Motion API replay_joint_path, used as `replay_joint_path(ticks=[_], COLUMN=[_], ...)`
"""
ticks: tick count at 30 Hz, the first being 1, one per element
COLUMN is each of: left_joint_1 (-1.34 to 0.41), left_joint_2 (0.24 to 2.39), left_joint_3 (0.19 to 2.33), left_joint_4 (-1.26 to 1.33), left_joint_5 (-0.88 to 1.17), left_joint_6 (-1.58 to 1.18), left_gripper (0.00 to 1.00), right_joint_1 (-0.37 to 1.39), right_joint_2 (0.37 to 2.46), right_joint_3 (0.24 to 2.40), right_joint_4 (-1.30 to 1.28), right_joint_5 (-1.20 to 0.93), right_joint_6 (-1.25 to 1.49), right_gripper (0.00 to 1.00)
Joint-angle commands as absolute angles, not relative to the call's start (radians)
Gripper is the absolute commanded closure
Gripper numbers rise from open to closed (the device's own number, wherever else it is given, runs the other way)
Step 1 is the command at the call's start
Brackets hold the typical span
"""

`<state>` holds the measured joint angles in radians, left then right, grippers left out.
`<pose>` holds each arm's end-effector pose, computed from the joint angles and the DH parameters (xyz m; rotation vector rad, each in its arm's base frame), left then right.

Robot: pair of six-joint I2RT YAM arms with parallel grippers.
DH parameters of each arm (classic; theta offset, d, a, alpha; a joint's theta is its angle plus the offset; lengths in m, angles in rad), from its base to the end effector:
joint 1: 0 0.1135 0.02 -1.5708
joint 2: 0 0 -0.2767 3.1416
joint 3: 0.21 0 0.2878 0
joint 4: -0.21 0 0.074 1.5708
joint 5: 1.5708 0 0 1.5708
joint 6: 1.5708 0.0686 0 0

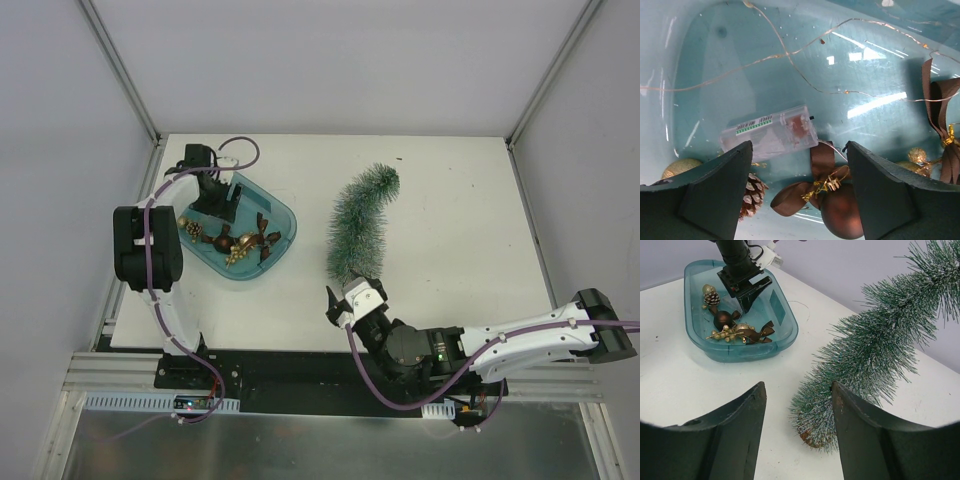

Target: Decorate the small christmas tree

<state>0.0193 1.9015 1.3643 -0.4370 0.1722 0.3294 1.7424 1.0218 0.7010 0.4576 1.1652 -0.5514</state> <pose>0.4621 -0.0028 0.1656 0.4561 2.4839 -0.0800 0.0174 0.2687 0.3315 -0.7274 1.3325 0.1186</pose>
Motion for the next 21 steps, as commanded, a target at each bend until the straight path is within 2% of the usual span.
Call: replay_joint_path(ticks=[1, 10, 21], left_joint_1=[0.014, -0.027, -0.035], left_joint_2=[1.873, 1.907, 1.965], left_joint_3=[1.373, 1.41, 1.476], left_joint_4=[-0.397, -0.337, -0.339], left_joint_5=[0.143, 0.101, 0.089], left_joint_6=[0.402, 0.472, 0.284], left_gripper=[0.24, 0.24, 0.25], right_joint_1=[1.74, 1.74, 1.729], right_joint_2=[1.012, 1.017, 1.042], right_joint_3=[0.716, 0.735, 0.753], right_joint_4=[0.479, 0.462, 0.46], right_joint_5=[1.163, 1.163, 1.141], right_joint_6=[-0.534, -0.54, -0.551], right_gripper=[0.43, 0.43, 0.44])
